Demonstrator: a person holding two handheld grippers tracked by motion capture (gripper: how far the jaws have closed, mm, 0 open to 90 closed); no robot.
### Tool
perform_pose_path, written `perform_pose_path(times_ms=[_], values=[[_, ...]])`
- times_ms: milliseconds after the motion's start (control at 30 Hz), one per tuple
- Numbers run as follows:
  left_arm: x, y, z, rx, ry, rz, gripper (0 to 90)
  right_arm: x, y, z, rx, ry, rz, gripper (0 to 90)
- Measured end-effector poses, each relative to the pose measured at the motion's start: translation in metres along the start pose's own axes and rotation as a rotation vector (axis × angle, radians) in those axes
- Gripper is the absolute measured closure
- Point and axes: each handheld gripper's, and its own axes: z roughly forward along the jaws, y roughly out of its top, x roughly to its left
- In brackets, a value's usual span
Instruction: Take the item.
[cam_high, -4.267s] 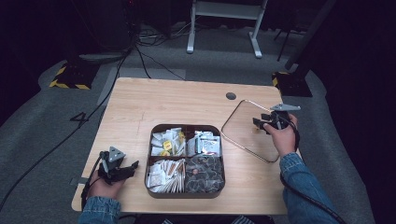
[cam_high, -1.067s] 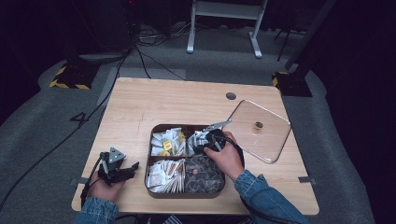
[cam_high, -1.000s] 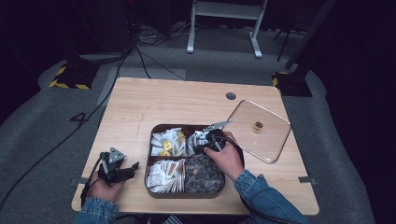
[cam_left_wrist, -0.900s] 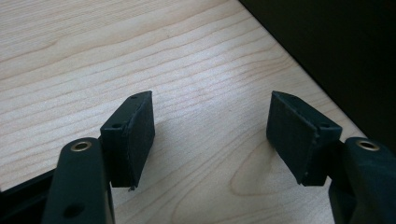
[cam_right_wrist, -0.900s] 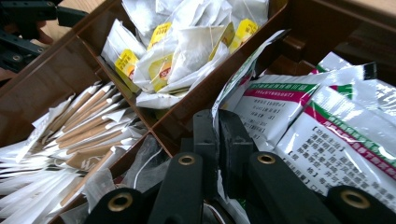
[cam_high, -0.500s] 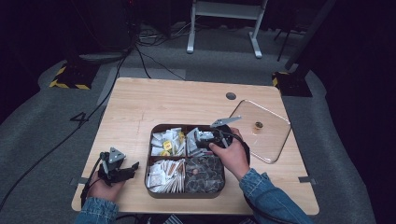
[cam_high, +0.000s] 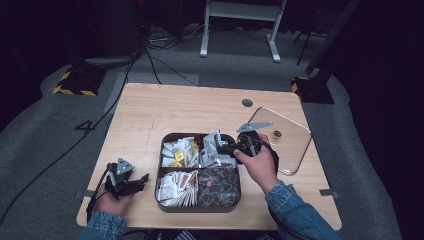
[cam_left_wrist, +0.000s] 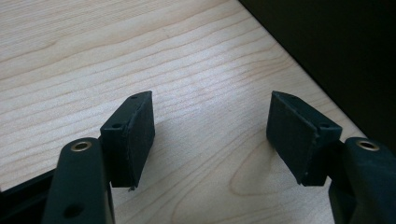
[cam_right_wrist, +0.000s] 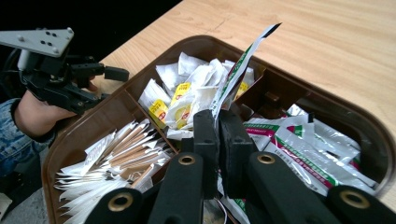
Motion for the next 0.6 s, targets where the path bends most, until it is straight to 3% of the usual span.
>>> perform_pose_path(times_ms=[600], values=[[0.0, 0.0, 0.0, 0.0, -0.001, 0.0, 32.9, -0.003, 0.002, -0.045, -0.071, -0.022, 0.0, 87.8]])
